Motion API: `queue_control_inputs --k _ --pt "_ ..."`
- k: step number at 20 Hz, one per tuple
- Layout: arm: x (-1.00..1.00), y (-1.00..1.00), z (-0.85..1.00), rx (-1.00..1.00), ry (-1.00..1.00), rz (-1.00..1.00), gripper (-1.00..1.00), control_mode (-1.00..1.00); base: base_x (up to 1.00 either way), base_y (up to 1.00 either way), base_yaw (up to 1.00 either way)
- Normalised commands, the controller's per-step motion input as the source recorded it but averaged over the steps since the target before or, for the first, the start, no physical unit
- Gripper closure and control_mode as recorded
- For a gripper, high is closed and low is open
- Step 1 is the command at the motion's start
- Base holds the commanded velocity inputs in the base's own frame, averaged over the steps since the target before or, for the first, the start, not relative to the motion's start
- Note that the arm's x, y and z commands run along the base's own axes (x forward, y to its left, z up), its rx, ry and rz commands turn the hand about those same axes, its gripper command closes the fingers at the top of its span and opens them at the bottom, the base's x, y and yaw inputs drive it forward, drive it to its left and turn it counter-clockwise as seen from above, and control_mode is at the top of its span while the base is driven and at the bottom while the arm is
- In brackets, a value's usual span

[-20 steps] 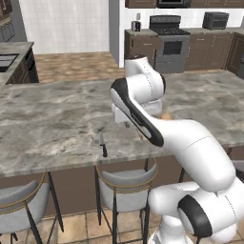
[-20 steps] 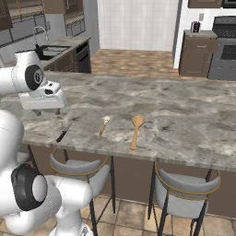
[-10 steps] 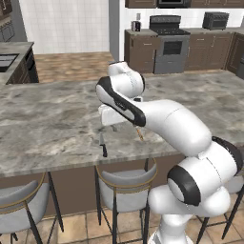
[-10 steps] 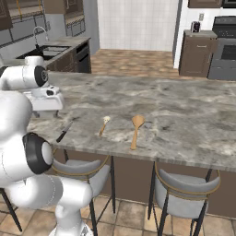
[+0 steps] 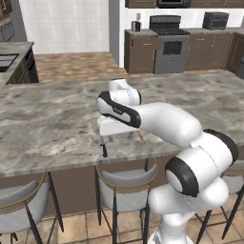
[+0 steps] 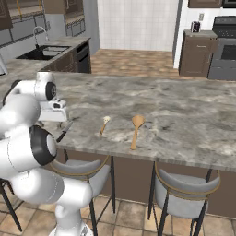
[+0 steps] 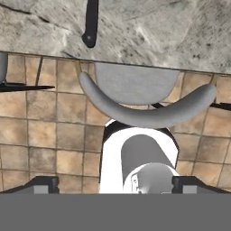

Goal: Pick up the metallic utensils from the counter and place them in the open drawer. Make sure not to pick up any wooden utensils.

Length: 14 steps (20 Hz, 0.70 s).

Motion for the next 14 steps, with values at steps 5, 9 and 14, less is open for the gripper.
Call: queue_control_inputs --k 5,9,14 --pt "0.00 0.12 -0.41 0.05 -0.10 0.00 -1.00 -1.00 0.00 0.00 0.00" --pt "0.24 0.34 -0.34 0.00 0.00 0.00 -1.00 -1.00 0.00 0.00 0.00" --pt "0.52 0.45 -0.22 -0.02 0.00 0.00 -1.00 -1.00 0.00 0.00 0.00"
